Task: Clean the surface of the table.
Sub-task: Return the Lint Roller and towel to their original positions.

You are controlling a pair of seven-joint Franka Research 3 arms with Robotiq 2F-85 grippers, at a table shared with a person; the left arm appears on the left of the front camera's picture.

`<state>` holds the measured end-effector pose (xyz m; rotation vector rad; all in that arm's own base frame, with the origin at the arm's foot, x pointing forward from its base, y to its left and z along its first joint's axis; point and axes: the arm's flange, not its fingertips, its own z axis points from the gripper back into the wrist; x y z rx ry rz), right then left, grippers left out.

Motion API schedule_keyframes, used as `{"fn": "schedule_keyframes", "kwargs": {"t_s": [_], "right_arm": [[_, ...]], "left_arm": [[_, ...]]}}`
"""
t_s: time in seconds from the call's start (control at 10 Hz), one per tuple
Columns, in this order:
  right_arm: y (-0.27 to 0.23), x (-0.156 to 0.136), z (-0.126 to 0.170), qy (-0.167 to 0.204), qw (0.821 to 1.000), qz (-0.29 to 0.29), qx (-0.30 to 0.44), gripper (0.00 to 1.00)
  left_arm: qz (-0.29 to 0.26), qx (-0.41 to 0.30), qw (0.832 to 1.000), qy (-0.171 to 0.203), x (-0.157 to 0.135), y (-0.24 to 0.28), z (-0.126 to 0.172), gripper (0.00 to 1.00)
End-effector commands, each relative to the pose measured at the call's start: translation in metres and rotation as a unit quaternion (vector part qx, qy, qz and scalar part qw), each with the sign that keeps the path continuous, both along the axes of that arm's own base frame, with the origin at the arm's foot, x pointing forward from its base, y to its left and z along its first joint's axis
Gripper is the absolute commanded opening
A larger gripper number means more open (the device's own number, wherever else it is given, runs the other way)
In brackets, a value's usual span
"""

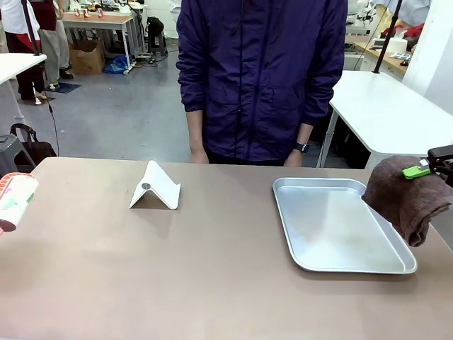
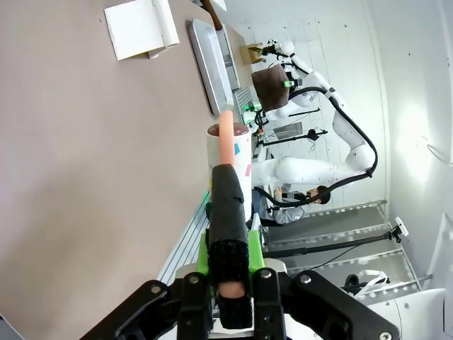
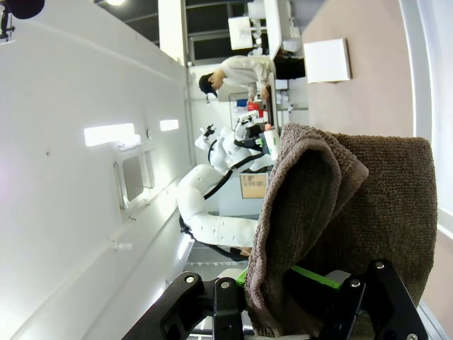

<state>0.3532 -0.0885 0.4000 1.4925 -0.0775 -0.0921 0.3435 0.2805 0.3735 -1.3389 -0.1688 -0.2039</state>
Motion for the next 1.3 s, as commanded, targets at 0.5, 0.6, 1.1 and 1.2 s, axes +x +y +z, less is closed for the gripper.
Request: {"fn": "schedule_keyframes", "kwargs": {"t_s": [0.5,0.6,1.1,1.2], "right_arm": [[-0.001,0.000,0.003,-0.003,1.000,0.002,0.000,0.00],[-0.001,0.000,0.003,-0.003,1.000,0.002,0.000,0.00],[0.090,0.039,0.044,-0.081,0.991,0.103,-0.028,0.00],[0.118,0.049,0.047,-0.081,0.990,0.109,-0.035,0.00]], "left_arm": [[0.004,-0.002,1.000,0.003,-0.003,-0.001,0.007,0.22],[0.004,-0.002,1.000,0.003,-0.003,-0.001,0.007,0.22],[0.014,0.073,0.995,-0.061,0.019,-0.078,0.096,0.22],[0.000,0.087,0.994,-0.073,0.021,-0.102,0.121,0.22]]}}
